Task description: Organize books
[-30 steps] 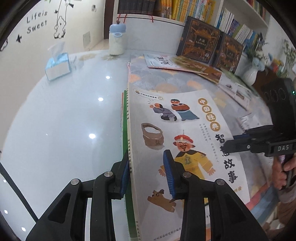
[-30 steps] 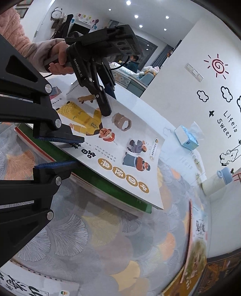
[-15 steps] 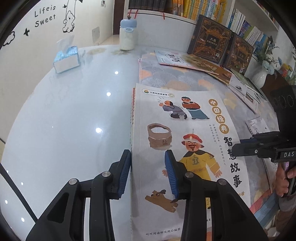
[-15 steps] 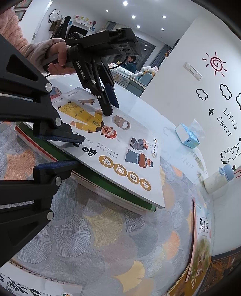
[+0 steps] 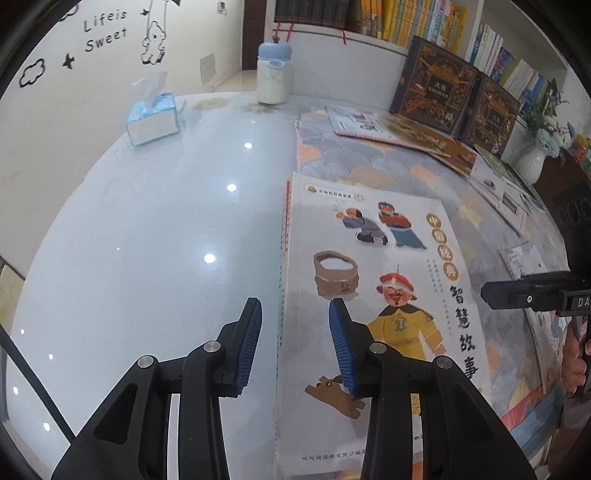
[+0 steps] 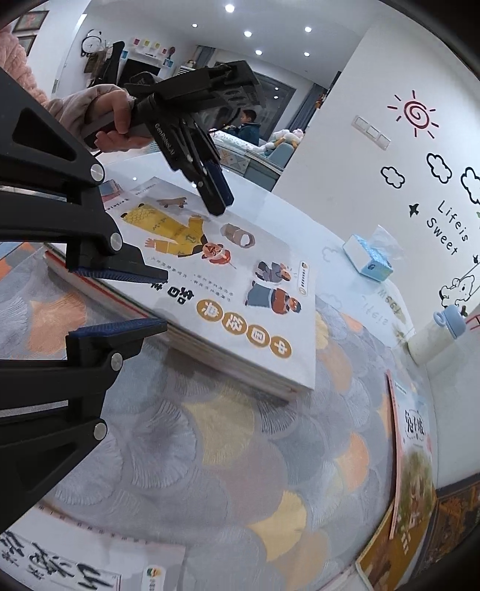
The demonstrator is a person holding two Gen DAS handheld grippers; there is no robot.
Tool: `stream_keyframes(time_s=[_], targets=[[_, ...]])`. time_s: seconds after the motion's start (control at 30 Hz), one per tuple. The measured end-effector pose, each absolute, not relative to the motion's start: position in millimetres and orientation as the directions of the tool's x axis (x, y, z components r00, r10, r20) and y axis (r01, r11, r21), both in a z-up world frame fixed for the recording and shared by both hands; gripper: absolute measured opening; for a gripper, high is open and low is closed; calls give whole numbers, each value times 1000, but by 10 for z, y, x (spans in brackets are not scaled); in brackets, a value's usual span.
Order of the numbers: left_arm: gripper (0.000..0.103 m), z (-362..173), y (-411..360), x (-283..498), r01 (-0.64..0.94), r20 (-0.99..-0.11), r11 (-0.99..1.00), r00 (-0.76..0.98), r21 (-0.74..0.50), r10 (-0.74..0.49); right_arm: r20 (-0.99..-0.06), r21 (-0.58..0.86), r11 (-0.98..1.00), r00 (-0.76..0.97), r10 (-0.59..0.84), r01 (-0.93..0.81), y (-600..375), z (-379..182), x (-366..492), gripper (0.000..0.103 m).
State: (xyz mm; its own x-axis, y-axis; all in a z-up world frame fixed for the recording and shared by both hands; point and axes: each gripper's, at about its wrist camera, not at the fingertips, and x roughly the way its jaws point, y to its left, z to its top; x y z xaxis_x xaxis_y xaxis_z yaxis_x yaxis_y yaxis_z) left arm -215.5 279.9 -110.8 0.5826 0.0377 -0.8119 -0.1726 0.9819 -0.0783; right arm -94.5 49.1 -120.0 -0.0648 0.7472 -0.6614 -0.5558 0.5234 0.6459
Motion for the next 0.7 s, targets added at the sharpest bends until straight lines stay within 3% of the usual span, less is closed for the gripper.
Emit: stream_keyframes(time_s=[0.1,0.2,0.4,0.6,0.7], targets=[[36,-981,2743,-2202,-183,-796,981,603,-70,56,-664,643,533,-53,746,-550,386,-1186,-941,19],[37,-841,2612,-2221,-167,-778,984,625,-65,55,-665,650,546,-48,746,-528,237,-1199,-933,27],[41,-707,2172,-2172,-111,-771,990,637,-91,1,-657,650,566,-1,753,-508,-247,-1142,-970,27],[42,-889,1496,-2052,-15,-775,964,598,-265,-203,-667,603,628,121,735,-492,-1115,-1016,-1019,28],[42,-1120,1102,-1977,27,-795,949,538,-314,-279,-699,562,683,173,694,-466,-1576,-1053,-1027,35]])
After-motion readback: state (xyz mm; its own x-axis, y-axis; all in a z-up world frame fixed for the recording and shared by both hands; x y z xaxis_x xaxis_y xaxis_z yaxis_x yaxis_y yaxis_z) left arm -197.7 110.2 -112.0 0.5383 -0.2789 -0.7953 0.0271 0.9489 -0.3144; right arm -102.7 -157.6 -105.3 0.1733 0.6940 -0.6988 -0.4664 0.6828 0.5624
